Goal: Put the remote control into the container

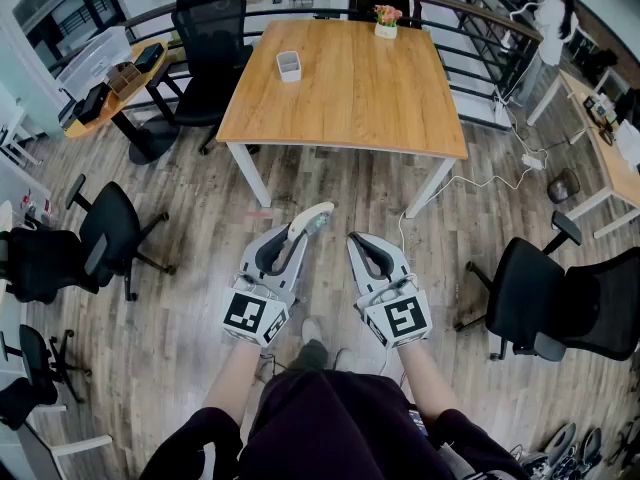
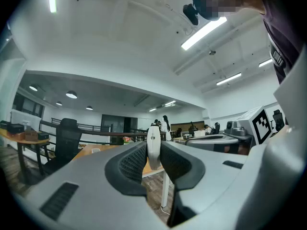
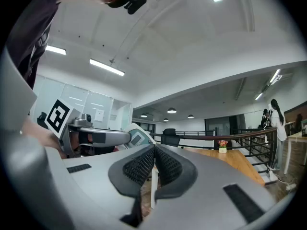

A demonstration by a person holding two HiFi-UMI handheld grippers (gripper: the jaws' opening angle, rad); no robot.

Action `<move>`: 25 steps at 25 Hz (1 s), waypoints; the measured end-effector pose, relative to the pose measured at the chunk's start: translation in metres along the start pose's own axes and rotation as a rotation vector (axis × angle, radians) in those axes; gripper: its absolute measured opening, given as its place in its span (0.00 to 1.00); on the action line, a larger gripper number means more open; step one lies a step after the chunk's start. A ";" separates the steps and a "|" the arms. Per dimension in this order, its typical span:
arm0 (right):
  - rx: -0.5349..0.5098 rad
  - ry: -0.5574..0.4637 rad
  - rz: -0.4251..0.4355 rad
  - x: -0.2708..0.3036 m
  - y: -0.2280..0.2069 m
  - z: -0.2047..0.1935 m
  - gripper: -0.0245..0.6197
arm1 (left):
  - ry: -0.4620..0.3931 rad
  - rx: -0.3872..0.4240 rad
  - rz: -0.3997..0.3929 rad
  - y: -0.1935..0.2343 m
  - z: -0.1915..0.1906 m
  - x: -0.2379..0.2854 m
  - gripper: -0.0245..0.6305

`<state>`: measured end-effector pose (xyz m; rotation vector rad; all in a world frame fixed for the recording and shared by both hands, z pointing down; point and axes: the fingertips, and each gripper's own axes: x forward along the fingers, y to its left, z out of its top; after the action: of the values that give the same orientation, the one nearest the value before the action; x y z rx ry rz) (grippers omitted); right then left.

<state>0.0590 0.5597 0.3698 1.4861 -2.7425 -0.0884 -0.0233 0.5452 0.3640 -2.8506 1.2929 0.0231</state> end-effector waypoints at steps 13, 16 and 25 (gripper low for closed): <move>0.002 0.028 -0.036 0.122 0.009 -0.002 0.07 | 0.009 0.018 -0.041 0.117 0.003 0.027 0.18; -0.009 0.029 -0.055 0.127 0.009 0.001 0.07 | -0.003 0.008 -0.055 0.128 0.004 0.032 0.18; -0.030 0.034 -0.119 0.127 -0.002 0.007 0.07 | -0.021 -0.028 -0.082 0.139 0.004 0.039 0.18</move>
<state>-0.0093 0.4528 0.3620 1.6266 -2.6130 -0.1055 -0.1022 0.4239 0.3590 -2.9154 1.1806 0.0705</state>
